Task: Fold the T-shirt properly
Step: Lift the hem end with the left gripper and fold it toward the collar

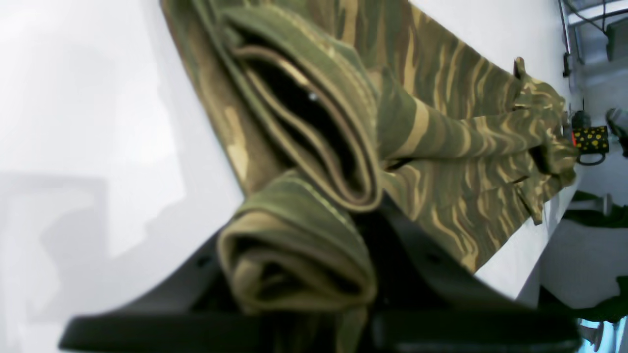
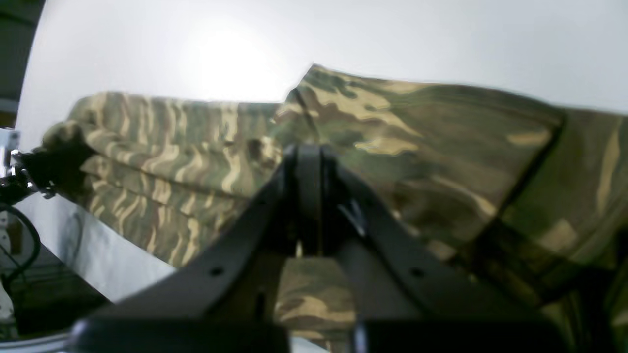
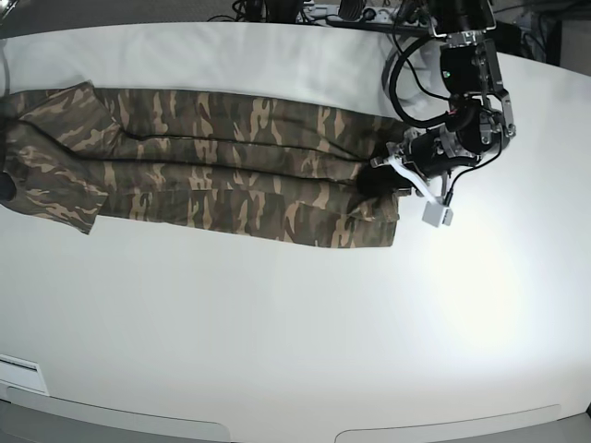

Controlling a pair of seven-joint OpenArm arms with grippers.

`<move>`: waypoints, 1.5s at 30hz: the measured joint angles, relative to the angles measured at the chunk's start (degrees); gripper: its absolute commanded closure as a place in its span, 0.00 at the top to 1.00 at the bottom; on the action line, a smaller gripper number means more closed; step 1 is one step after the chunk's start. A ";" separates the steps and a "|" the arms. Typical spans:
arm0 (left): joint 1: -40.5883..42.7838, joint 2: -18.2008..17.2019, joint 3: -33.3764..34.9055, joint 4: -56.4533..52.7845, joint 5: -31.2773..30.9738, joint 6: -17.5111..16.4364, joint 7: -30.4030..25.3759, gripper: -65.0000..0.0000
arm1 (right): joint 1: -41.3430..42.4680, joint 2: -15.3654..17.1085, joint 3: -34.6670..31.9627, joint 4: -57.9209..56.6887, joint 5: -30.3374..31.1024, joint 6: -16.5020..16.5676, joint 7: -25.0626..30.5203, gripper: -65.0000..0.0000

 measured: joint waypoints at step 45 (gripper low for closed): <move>-7.28 -1.60 4.37 0.11 -36.68 -19.21 14.53 0.00 | 0.17 -8.94 -14.40 0.37 -32.04 0.46 22.60 0.00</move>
